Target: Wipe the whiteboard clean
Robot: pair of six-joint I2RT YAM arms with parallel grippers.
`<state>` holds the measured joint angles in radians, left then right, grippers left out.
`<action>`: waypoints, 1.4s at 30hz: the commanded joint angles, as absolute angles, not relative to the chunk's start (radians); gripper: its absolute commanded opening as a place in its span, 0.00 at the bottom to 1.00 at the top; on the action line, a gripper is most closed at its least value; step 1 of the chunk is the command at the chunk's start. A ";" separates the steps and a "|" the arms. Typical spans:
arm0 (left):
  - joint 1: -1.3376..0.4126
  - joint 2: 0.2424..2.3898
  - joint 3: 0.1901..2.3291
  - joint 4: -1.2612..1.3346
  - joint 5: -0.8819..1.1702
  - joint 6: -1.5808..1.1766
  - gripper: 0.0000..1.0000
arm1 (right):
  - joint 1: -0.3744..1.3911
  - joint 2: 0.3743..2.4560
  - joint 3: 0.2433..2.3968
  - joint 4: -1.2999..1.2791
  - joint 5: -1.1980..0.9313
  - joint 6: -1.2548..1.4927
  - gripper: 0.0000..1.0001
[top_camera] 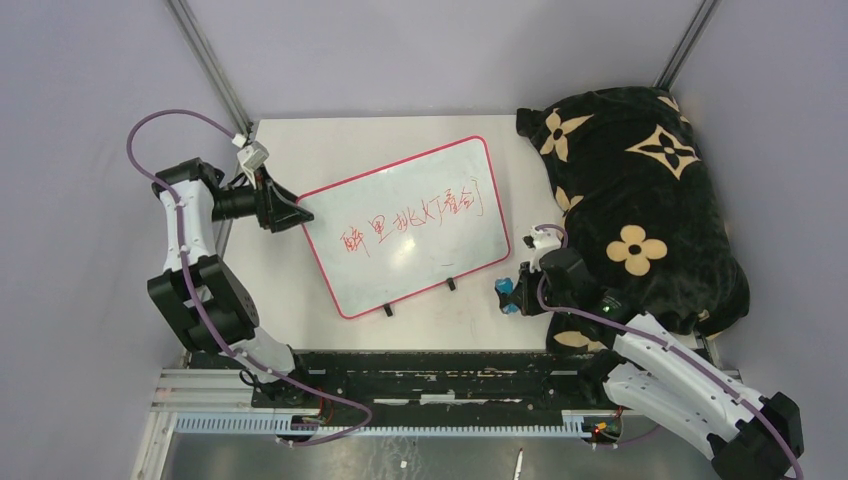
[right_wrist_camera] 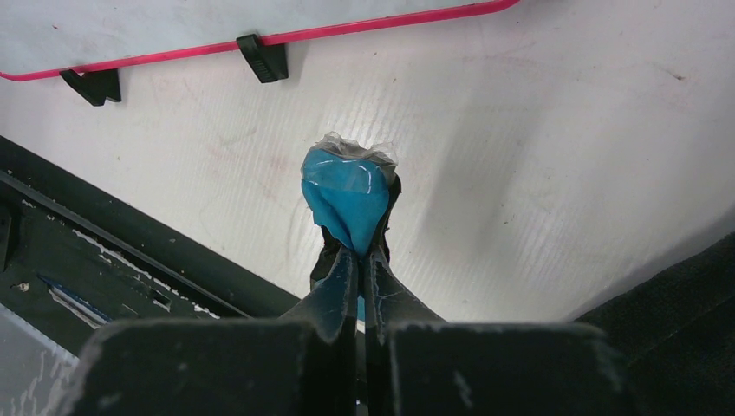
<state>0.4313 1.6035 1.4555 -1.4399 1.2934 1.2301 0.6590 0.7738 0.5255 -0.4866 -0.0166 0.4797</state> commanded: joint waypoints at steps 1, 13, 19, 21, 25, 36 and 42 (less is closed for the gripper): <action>0.417 1.624 1.495 -1.460 1.338 1.289 0.63 | 0.662 0.770 0.581 -0.456 -0.015 0.463 0.01; 0.372 1.679 1.539 -1.461 1.342 1.279 0.60 | 0.664 0.791 0.596 -0.453 -0.020 0.458 0.01; 0.360 1.705 1.546 -1.461 1.345 1.280 0.52 | 0.663 0.800 0.607 -0.451 -0.017 0.452 0.01; 0.357 1.709 1.545 -1.461 1.345 1.282 0.48 | 0.664 0.807 0.615 -0.451 -0.017 0.448 0.01; 0.355 1.712 1.547 -1.461 1.345 1.282 0.40 | 0.663 0.830 0.629 -0.443 -0.017 0.445 0.01; 0.355 1.712 1.549 -1.460 1.332 1.276 0.18 | 0.665 0.864 0.653 -0.408 0.013 0.436 0.01; 0.354 1.727 1.555 -1.460 1.316 1.273 0.06 | 0.664 0.956 0.719 -0.351 0.031 0.426 0.01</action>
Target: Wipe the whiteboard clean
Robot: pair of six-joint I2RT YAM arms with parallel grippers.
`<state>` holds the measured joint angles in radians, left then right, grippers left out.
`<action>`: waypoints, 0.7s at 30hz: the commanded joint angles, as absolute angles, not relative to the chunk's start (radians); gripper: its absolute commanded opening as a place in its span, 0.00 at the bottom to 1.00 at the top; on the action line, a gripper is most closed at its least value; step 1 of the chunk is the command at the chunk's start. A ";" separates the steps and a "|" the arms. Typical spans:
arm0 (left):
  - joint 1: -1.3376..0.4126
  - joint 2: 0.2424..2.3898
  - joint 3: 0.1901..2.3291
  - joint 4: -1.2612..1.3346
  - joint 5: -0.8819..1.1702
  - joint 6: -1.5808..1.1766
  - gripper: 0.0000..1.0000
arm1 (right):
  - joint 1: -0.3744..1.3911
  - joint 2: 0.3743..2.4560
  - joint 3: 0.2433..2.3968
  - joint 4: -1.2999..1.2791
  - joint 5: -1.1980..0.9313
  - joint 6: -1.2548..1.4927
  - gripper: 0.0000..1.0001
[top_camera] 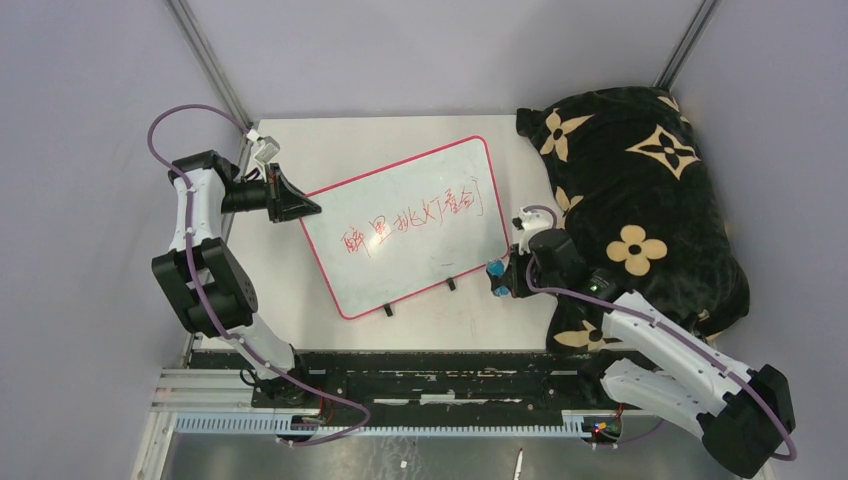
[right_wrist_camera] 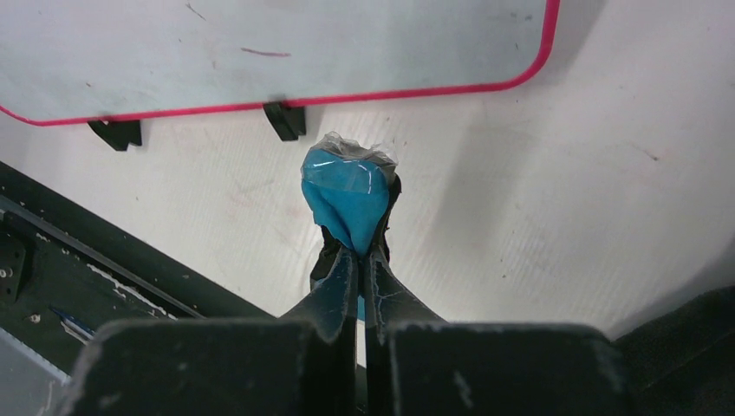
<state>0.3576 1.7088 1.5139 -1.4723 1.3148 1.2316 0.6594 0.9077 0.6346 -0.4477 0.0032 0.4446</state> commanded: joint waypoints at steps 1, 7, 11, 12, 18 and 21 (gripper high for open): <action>0.355 1.730 1.555 -1.460 1.314 1.273 0.05 | 0.664 0.975 0.733 -0.339 0.032 0.423 0.01; 0.355 1.738 1.564 -1.460 1.304 1.273 0.03 | 0.664 1.089 0.868 -0.297 0.073 0.400 0.01; 0.356 1.742 1.578 -1.461 1.303 1.259 0.03 | 0.664 1.163 0.987 -0.300 0.102 0.360 0.01; 0.355 1.743 1.579 -1.461 1.301 1.256 0.03 | 0.664 1.182 1.018 -0.306 0.129 0.350 0.01; 0.355 1.740 1.580 -1.461 1.302 1.247 0.03 | 0.664 1.294 1.178 -0.317 0.268 0.243 0.01; 0.355 1.740 1.582 -1.461 1.296 1.242 0.03 | 0.663 1.351 1.223 -0.295 0.330 0.191 0.01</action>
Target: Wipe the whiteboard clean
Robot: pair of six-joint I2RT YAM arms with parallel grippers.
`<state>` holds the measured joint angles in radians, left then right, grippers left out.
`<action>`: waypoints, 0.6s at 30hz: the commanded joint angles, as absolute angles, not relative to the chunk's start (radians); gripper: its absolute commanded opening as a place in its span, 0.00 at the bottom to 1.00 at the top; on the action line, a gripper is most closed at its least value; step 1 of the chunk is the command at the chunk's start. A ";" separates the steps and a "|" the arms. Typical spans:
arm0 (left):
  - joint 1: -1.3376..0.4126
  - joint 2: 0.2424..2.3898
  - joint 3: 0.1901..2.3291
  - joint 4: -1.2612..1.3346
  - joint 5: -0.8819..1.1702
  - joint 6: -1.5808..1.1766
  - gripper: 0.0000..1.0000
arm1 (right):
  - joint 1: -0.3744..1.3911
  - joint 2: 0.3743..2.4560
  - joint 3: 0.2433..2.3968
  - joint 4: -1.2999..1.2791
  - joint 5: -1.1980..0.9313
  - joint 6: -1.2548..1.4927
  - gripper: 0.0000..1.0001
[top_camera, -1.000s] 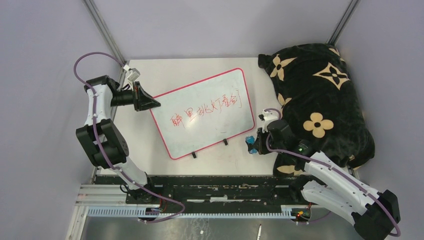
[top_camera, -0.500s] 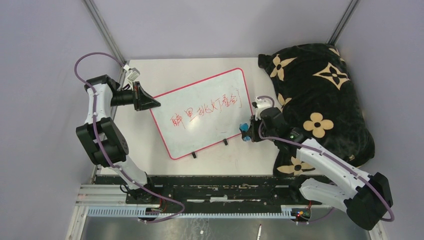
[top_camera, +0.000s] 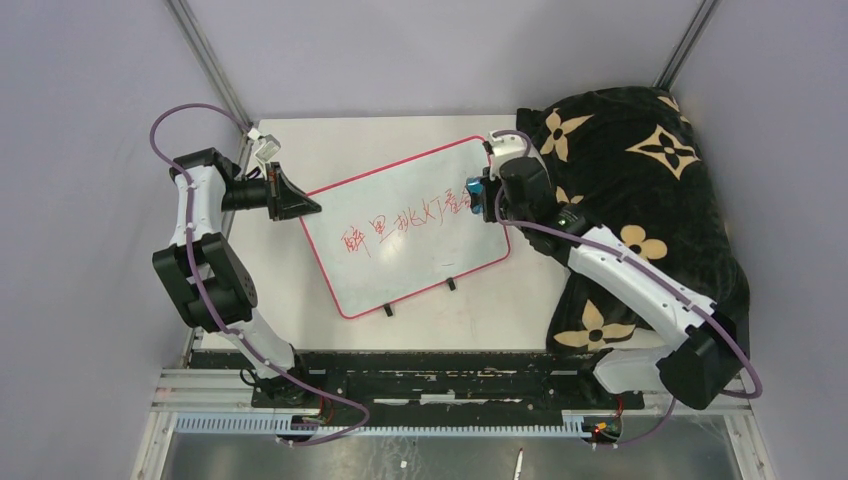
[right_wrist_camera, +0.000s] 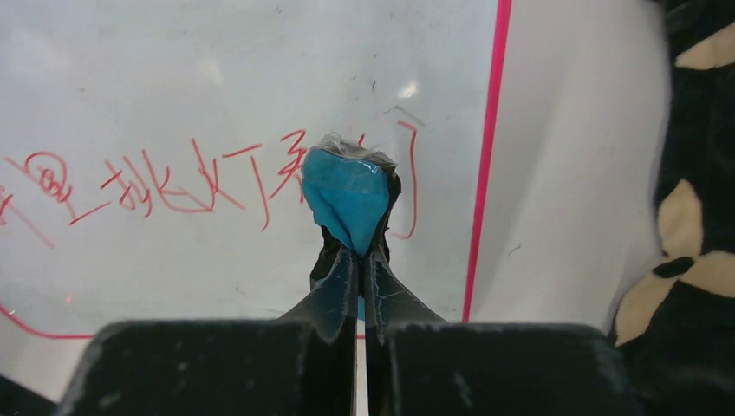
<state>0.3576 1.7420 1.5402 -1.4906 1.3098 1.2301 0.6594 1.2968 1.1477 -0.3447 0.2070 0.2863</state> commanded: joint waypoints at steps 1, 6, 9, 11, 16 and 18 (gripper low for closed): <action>0.356 1.741 1.582 -1.461 1.294 1.240 0.03 | 0.664 1.369 1.236 -0.283 0.341 0.178 0.00; 0.354 1.729 1.580 -1.461 1.292 1.237 0.03 | 0.664 1.448 1.278 -0.224 0.354 0.149 0.01; 0.354 1.723 1.579 -1.461 1.289 1.233 0.03 | 0.664 1.484 1.296 -0.197 0.306 0.156 0.01; 0.353 1.719 1.580 -1.461 1.288 1.232 0.03 | 0.667 1.500 1.293 -0.174 0.266 0.165 0.01; 0.348 1.714 1.580 -1.461 1.284 1.227 0.03 | 0.686 1.510 1.253 -0.103 0.191 0.181 0.01; 0.345 1.713 1.580 -1.461 1.284 1.226 0.03 | 0.701 1.510 1.230 -0.071 0.176 0.181 0.01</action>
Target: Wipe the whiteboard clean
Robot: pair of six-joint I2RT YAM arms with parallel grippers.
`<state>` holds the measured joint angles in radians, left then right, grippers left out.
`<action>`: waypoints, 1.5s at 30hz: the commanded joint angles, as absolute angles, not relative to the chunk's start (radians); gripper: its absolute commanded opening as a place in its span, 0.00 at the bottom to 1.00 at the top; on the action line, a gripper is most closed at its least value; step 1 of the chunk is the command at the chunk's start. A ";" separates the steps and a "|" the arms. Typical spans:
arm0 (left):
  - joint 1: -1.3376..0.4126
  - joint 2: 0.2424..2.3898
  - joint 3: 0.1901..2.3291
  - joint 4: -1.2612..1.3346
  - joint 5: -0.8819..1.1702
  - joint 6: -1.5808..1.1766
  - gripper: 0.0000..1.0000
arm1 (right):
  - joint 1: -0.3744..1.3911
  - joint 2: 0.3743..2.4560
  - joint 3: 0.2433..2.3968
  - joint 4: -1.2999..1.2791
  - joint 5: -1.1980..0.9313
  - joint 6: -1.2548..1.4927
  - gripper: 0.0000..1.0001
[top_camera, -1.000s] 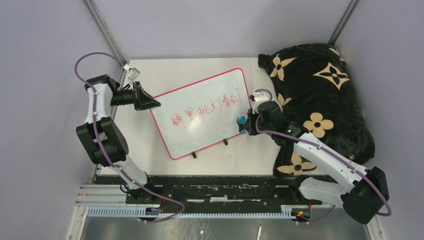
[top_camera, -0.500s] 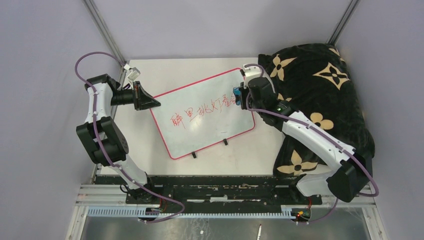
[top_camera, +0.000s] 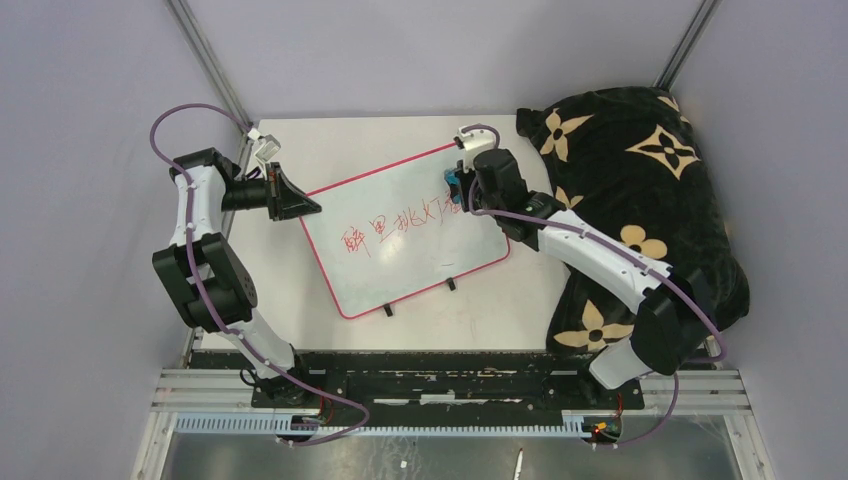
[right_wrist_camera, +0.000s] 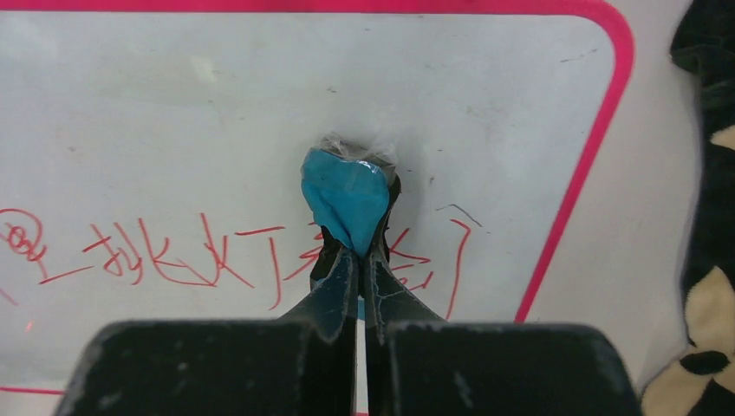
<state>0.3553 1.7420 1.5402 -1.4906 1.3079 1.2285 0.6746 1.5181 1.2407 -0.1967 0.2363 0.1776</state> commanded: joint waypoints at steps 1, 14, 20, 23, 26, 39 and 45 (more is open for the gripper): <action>0.344 1.712 1.581 -1.461 1.284 1.225 0.03 | 0.712 1.512 1.222 -0.059 0.175 0.180 0.01; 0.331 1.709 1.575 -1.460 1.279 1.220 0.03 | 0.937 1.628 1.238 0.035 0.167 0.154 0.01; 0.331 1.710 1.573 -1.461 1.268 1.220 0.03 | 0.935 1.671 1.247 0.017 0.297 0.138 0.01; 0.331 1.712 1.573 -1.461 1.265 1.221 0.03 | 0.893 1.676 1.243 0.000 0.337 0.140 0.00; 0.330 1.713 1.571 -1.460 1.266 1.224 0.03 | 0.824 1.656 1.223 -0.002 0.336 0.156 0.00; 0.330 1.723 1.572 -1.460 1.256 1.226 0.03 | 0.644 1.572 1.182 -0.023 0.259 0.166 0.01; 0.330 1.721 1.560 -1.460 1.254 1.230 0.03 | 0.729 1.610 1.215 0.000 0.182 0.175 0.01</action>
<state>0.3344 1.7405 1.5421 -1.4906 1.2949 1.2072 0.6601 1.5867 1.1683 -0.0261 0.2371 0.1707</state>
